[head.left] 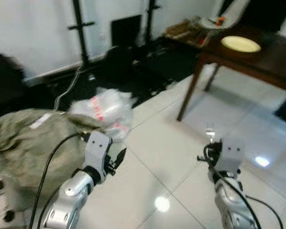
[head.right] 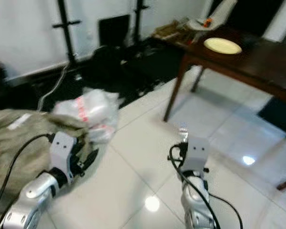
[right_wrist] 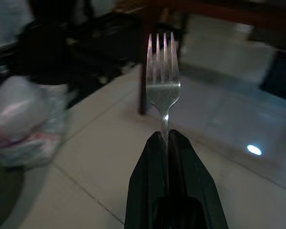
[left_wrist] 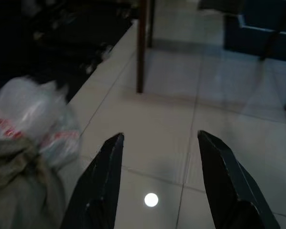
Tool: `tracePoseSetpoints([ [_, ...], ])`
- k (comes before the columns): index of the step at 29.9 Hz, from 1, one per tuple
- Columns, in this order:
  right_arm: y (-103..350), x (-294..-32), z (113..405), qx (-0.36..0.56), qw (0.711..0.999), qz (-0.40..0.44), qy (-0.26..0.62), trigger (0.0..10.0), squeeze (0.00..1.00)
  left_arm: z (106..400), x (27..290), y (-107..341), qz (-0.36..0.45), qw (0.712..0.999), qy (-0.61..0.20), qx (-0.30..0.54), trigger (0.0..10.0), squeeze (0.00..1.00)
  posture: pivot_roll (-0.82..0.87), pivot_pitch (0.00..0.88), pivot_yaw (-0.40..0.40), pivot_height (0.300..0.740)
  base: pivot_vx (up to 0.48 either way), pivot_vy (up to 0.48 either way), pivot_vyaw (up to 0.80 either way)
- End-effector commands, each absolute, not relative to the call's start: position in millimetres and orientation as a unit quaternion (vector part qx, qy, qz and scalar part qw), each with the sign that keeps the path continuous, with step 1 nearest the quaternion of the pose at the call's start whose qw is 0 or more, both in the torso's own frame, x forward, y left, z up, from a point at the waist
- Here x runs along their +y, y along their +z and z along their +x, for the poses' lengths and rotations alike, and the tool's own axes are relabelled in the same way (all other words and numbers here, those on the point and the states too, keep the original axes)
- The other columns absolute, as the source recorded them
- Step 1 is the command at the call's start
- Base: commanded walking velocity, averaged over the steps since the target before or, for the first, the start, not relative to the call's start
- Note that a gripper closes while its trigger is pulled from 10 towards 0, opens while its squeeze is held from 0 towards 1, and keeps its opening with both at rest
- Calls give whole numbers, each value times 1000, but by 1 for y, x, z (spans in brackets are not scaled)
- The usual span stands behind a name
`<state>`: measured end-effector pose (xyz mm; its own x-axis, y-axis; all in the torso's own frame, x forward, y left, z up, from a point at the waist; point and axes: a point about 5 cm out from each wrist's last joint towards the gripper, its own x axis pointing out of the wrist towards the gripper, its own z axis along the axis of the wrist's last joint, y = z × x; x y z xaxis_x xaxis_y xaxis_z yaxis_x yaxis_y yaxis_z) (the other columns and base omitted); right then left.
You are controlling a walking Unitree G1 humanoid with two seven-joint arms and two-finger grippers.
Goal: Setting the table
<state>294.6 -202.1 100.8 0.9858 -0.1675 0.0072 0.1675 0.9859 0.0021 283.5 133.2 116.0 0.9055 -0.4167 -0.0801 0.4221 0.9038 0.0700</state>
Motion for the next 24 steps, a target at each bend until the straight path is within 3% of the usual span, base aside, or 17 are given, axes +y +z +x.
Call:
tracePoseSetpoints([
  [1,98,-201,294,1,996,2,-85,10000,0,281,134,110,48,975,-215,44,10000,0,-2,50,34,740,0,0,-800],
  [24,98,-202,295,-2,996,1,-87,10000,0,283,134,110,36,975,-214,43,10000,0,-7,53,37,740,0,0,-800],
])
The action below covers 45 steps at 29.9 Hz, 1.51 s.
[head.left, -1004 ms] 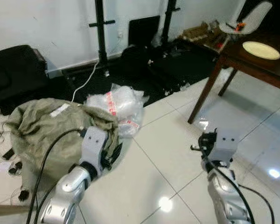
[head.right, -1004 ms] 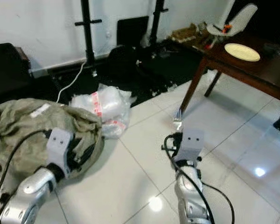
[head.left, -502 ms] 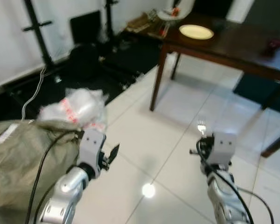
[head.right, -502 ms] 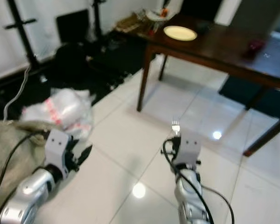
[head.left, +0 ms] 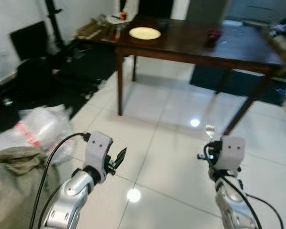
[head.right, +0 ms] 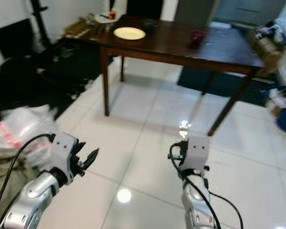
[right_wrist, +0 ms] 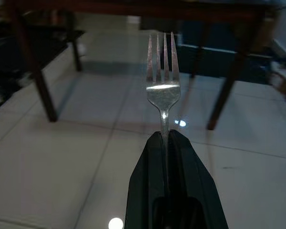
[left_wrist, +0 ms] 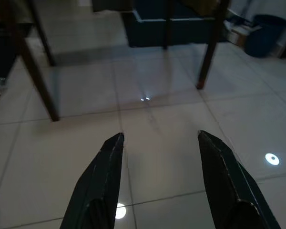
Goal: Setting the table
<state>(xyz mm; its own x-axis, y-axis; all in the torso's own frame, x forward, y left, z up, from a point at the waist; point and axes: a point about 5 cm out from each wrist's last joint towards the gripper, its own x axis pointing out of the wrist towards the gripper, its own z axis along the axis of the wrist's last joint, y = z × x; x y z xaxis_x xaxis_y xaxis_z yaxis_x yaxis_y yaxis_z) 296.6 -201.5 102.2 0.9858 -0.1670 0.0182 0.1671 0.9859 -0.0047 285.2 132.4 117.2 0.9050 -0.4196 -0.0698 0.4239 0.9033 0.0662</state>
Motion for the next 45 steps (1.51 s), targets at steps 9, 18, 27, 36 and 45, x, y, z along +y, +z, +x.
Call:
tracePoseSetpoints([
  [9,98,-202,295,-3,996,2,-89,10000,0,285,134,115,20,977,-207,36,10000,0,-7,52,39,740,0,0,-800],
  [18,99,-194,296,-9,997,7,-74,10000,0,291,137,118,59,982,-179,8,10000,0,-14,49,38,740,275,0,-267],
  [27,95,-190,294,-5,998,11,-70,10000,0,290,134,116,64,981,-181,8,10000,0,-18,47,38,740,480,0,0],
  [36,95,-191,295,-4,998,9,-68,10000,0,291,133,115,65,981,-180,5,10000,0,-20,46,36,740,480,0,0],
  [45,94,-192,294,-1,997,14,-74,10000,0,291,133,115,67,981,-181,4,10000,0,-23,46,41,740,480,0,-499],
])
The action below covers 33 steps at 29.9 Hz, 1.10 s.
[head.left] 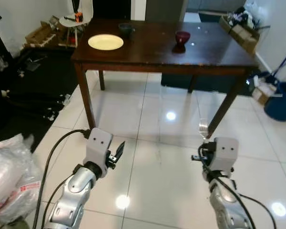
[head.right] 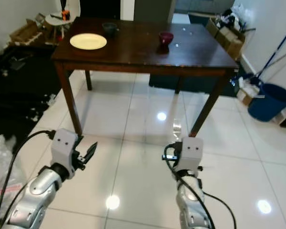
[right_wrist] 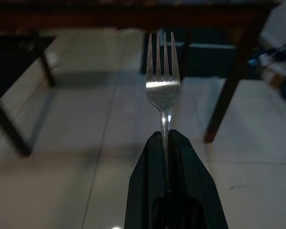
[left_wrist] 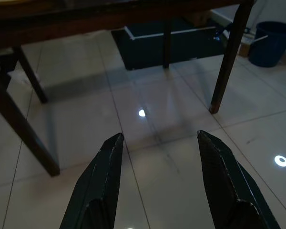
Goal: Setting the table
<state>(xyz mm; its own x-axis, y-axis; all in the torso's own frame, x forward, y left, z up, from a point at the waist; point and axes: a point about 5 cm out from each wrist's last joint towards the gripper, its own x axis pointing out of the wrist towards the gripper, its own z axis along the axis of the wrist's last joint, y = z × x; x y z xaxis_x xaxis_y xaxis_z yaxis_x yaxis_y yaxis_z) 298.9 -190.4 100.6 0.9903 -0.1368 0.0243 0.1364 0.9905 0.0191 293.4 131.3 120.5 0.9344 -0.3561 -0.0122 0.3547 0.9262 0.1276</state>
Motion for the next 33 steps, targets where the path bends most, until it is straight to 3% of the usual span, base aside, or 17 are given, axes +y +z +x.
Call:
tracePoseSetpoints([
  [1,94,-192,294,-1,997,14,-74,10000,0,292,133,115,67,981,-182,4,10000,0,-23,45,42,740,480,0,-788],
  [9,94,-194,296,-2,997,13,-77,10000,0,293,133,115,67,981,-182,3,10000,0,-25,42,45,740,480,0,-752],
  [20,97,-190,298,-9,997,14,-70,10000,0,294,133,115,68,981,-181,2,10000,0,-26,34,51,740,480,0,0],
  [28,104,-159,305,-21,999,28,7,10000,0,294,150,122,82,990,-117,-19,10000,0,2,20,40,740,480,0,0],
  [33,123,-120,318,-48,994,47,91,10000,0,282,173,139,94,993,-40,-55,10000,0,70,8,8,740,480,0,0],
])
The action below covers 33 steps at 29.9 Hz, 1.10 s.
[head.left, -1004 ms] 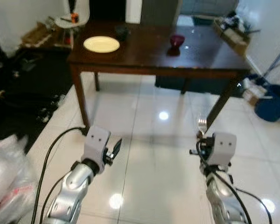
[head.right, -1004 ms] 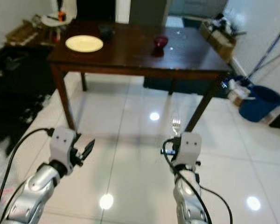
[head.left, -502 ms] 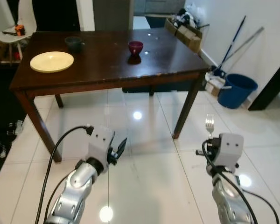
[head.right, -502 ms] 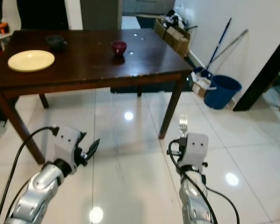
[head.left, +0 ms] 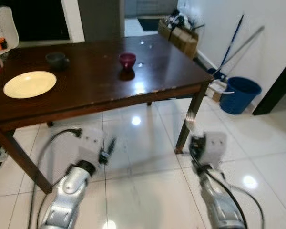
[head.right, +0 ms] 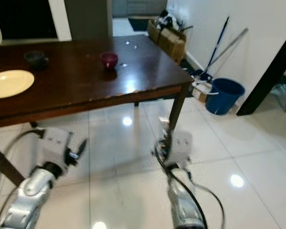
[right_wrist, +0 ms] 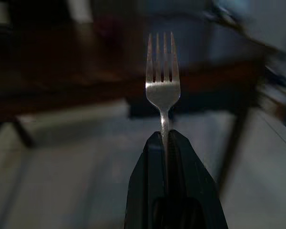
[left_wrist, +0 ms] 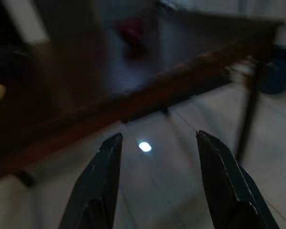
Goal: Setting the table
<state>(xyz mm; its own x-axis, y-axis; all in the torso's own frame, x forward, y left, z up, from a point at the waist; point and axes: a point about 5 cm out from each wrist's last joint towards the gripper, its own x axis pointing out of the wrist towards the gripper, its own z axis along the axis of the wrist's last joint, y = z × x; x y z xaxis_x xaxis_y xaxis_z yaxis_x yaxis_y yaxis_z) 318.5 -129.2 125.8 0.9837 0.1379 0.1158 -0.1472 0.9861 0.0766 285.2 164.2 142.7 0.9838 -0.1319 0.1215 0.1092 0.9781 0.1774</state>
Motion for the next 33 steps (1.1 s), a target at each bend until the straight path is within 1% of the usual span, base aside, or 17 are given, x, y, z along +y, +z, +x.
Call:
tracePoseSetpoints([
  [1,130,-111,322,-54,991,56,113,10000,0,278,179,144,95,993,-18,-62,10000,0,101,6,-6,740,480,0,0],
  [2,134,-105,324,-58,988,62,126,10000,0,275,184,146,96,993,-4,-66,10000,0,101,6,-6,740,480,0,0],
  [3,138,-100,327,-62,986,66,140,10000,0,272,188,150,95,993,11,-72,10000,0,127,8,-22,740,480,0,0],
  [8,144,-87,334,-61,980,78,175,10000,0,262,199,160,98,990,54,-86,10000,0,177,24,-51,740,480,0,0],
  [11,144,-83,334,-59,978,78,182,10000,0,259,202,162,97,989,67,-89,10000,0,182,24,-48,740,480,0,0],
  [14,144,-82,334,-60,978,79,182,10000,0,261,203,166,98,989,66,-91,10000,0,156,21,-22,740,480,0,0],
  [15,144,-83,334,-60,979,81,178,10000,0,263,201,168,100,989,60,-93,10000,0,156,21,-22,740,480,0,0],
  [16,144,-85,334,-61,980,84,172,10000,0,266,199,170,104,988,54,-97,10000,0,141,18,-5,740,480,0,0],
  [17,141,-93,332,-59,982,88,153,10000,0,273,194,177,110,987,38,-107,10000,0,129,17,9,740,480,0,0],
  [19,140,-96,332,-59,983,88,147,10000,0,276,192,179,112,987,34,-110,10000,0,129,17,9,740,480,0,0],
  [22,138,-106,329,-61,986,87,128,10000,0,282,189,187,118,986,23,-119,10000,0,113,17,30,740,480,0,0],
  [23,139,-115,330,-65,988,88,108,10000,0,284,189,189,117,986,20,-120,10000,0,107,19,42,740,480,0,0],
  [25,139,-122,330,-66,989,94,90,10000,0,285,188,190,118,985,16,-121,10000,0,107,19,44,740,480,0,0],
  [31,139,-136,333,-70,991,93,64,10000,0,288,185,192,119,986,7,-121,10000,0,103,7,71,740,480,0,0],
  [33,139,-137,334,-70,991,94,63,10000,0,289,184,193,119,985,4,-121,10000,0,105,6,69,740,480,0,0],
])
